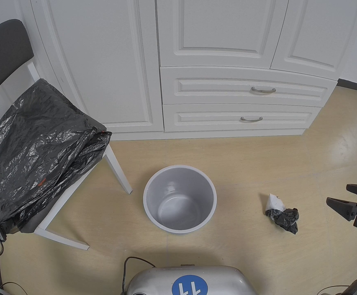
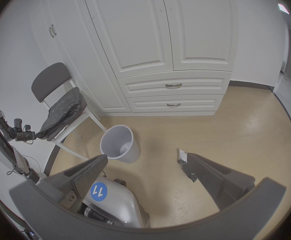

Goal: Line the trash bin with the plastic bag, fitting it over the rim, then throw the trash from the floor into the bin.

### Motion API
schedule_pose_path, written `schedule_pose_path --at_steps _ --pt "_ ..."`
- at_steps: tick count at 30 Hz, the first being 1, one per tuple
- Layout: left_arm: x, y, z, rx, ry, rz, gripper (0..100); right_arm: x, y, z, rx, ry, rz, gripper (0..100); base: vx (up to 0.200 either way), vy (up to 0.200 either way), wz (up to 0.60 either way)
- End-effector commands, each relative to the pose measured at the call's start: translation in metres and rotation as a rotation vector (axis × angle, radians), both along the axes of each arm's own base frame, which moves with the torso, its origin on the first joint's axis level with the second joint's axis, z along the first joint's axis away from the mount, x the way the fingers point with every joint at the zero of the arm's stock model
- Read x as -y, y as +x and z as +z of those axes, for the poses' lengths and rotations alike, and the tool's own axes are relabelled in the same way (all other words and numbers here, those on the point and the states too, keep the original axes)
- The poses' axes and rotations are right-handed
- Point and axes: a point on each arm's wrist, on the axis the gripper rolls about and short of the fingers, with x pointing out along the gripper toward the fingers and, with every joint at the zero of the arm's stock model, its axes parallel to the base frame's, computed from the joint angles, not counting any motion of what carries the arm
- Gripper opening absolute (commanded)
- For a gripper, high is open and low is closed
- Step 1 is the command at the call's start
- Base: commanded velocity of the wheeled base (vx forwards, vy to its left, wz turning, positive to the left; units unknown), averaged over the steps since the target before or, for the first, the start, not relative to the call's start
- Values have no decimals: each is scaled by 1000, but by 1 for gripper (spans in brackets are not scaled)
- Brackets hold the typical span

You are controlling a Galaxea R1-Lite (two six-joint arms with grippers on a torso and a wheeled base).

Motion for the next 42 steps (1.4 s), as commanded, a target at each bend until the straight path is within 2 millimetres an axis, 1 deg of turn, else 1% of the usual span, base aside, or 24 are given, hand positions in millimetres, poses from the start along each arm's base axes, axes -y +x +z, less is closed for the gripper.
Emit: schedule_pose_path --at_steps 1,15,27,37,42 --pt "-5 3 4 11 2 8 100 0 0 0 2 0 1 100 0 0 0" --pt "-10 7 13 39 24 16 100 0 -1 1 9 1 1 100 0 0 0" --pt "-14 8 23 109 115 29 100 0 -2 2 14 2 1 100 0 0 0" --pt "-9 5 27 129 143 28 100 0 -2 3 15 2 1 100 0 0 0" --pt "-8 4 26 126 140 26 100 0 -1 3 14 2 1 100 0 0 0"
